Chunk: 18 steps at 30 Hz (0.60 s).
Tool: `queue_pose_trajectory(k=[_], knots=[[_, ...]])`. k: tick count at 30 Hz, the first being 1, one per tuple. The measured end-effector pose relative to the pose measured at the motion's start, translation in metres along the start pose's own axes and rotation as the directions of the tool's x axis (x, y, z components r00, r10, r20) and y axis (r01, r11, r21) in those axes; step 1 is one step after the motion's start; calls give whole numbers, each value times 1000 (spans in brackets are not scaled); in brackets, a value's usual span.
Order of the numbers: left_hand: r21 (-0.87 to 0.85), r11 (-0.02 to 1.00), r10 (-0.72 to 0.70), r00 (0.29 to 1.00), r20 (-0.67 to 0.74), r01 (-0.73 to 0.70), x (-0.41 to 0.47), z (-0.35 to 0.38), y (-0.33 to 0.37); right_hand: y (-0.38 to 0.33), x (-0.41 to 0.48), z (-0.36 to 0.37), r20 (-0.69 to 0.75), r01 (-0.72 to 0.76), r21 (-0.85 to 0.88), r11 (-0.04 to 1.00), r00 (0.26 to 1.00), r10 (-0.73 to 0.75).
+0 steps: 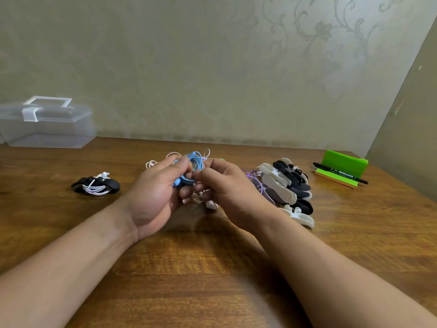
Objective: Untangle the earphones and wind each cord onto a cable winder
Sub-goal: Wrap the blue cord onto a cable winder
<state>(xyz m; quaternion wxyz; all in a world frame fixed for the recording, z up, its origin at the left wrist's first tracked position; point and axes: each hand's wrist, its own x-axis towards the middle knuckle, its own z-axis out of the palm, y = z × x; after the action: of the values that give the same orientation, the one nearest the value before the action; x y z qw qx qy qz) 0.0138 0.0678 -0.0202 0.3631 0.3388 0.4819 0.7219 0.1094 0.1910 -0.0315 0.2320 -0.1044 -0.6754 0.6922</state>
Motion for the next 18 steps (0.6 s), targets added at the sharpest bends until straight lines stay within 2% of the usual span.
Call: queue_pose_trajectory(k=[5,7,8,10,12,13,14,16,18], knots=[[102,993,67,994,-82,-58,1,-3,-3,-6,-5,7,6,-33,-82,996,999,33],[132,988,93,992,-87,-81,3,-4,-4,-16,-8,5,-21,-11,-240,971,1000,7],[157,983,109,990,-89,-94,3,-4,-5,-23,-8,-1,-71,29,-403,915,996,-63],[207,972,134,986,-97,-112,5,-6,-6,-43,-6,-25,-192,53,-713,699,944,-268],[235,965,146,984,-101,-119,6,-8,-6,-65,-6,-63,-339,-62,-844,533,832,-440],[247,961,148,984,-98,-120,7,-9,-6,-74,-8,-85,-405,-169,-866,472,789,-462],[260,958,148,985,-91,-120,7,-10,-6,-79,-11,-104,-465,-291,-865,408,772,-434],[278,953,146,987,-69,-121,7,-9,-7,-79,-18,-127,-547,-484,-831,274,800,-245],[294,949,137,989,-51,-116,7,-8,-9,-72,-22,-131,-544,-525,-828,196,837,-59]])
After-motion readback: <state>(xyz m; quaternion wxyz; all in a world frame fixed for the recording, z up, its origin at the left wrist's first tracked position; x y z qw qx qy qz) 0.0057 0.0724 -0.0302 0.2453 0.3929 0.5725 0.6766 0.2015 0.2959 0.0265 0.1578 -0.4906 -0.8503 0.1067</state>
